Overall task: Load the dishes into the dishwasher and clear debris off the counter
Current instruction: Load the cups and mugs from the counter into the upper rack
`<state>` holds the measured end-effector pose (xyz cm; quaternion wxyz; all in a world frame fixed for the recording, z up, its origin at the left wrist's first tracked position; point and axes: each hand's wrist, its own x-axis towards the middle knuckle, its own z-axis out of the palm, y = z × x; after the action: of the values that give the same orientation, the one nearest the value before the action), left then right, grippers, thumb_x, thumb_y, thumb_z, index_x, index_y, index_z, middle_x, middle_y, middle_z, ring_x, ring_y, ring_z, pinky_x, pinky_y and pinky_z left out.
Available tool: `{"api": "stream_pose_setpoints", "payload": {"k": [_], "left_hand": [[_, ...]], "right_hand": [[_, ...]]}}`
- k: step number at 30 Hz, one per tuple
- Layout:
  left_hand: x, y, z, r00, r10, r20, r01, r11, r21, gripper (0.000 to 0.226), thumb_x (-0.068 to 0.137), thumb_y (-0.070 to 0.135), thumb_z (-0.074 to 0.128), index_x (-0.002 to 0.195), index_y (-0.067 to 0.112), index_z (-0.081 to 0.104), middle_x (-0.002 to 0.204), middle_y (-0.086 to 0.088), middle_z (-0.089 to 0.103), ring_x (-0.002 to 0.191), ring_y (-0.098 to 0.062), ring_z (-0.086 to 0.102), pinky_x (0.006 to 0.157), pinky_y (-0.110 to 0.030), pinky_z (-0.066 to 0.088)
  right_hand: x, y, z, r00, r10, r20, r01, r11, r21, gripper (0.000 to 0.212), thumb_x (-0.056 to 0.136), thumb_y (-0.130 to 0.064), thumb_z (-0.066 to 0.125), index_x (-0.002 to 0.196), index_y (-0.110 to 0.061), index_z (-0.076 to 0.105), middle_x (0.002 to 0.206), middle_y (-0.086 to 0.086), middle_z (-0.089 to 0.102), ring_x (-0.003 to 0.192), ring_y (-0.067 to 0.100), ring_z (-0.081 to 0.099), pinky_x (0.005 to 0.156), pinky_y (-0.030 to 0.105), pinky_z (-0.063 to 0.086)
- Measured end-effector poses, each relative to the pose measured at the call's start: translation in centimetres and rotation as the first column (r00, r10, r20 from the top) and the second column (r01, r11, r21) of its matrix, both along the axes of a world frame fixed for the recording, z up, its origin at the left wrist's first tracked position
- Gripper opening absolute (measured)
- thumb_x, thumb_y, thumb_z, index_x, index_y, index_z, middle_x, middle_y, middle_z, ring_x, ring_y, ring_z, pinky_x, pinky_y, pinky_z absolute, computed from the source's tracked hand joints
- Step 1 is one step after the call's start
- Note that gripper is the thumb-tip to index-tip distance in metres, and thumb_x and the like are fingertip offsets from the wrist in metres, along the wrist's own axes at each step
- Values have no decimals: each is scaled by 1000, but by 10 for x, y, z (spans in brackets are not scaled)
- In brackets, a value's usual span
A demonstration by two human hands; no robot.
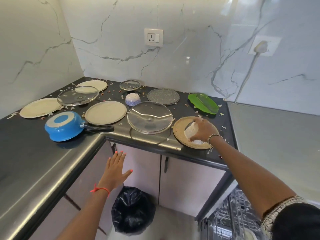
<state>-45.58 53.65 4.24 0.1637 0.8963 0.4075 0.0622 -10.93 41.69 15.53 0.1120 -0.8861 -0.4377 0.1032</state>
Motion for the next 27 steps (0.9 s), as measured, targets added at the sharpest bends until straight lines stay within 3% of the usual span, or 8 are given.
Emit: {"api": "stream_pose_setpoints", "payload": {"k": [2, 4, 7, 15, 18, 27], "left_hand": [[-13, -26, -2, 999, -25, -23, 26, 1000, 15, 83, 91, 53, 44, 150, 12, 3, 158, -4, -6, 143, -19, -16, 114, -40, -11], [-26, -55, -4, 995, -52, -83, 56, 998, 39, 95, 78, 71, 25, 150, 14, -3, 157, -2, -12, 138, -15, -24, 109, -40, -19], [-43, -100, -10, 990, -90, -112, 99, 992, 75, 108, 61, 78, 4, 149, 16, -5, 156, 0, -14, 134, -12, -29, 104, -39, -26], [-81, -215, -15, 970, -207, -128, 219, 972, 88, 106, 63, 77, 8, 150, 15, 1, 158, -2, -7, 135, -12, -27, 106, -38, -26], [-82, -248, -16, 967, -223, -121, 231, 971, 64, 107, 62, 76, 10, 150, 15, 7, 158, -3, 0, 142, -15, -16, 112, -41, -18], [-28, -364, -30, 911, -391, -132, 401, 914, 59, 105, 62, 72, 5, 150, 13, 7, 158, -2, 1, 145, -19, -8, 112, -36, -16]], "right_hand": [[-19, -25, -1, 1000, -8, 8, 8, 1000, -2, 97, 59, -35, 82, 139, -24, 29, 138, 13, 34, 122, 36, 42, 100, 43, 41], [-42, -55, -4, 1000, -8, -14, 8, 1000, 9, 96, 61, -32, 82, 140, -22, 28, 134, 15, 36, 120, 38, 43, 100, 45, 41], [-76, -104, -14, 1000, -18, -21, 19, 999, 29, 96, 63, -30, 81, 141, -21, 27, 134, 15, 35, 123, 39, 39, 100, 48, 40], [-140, -237, -29, 999, -51, 8, 51, 997, -63, 101, 62, -37, 82, 142, -18, 23, 138, 15, 34, 125, 39, 37, 98, 49, 41], [-150, -281, -33, 999, -16, 38, 20, 993, -116, 102, 61, -40, 81, 141, -17, 24, 136, 16, 37, 123, 38, 40, 100, 48, 42], [-135, -417, -69, 994, -103, 24, 106, 982, -159, 99, 61, -38, 82, 141, -18, 26, 138, 15, 35, 125, 38, 38, 101, 49, 40]]}}
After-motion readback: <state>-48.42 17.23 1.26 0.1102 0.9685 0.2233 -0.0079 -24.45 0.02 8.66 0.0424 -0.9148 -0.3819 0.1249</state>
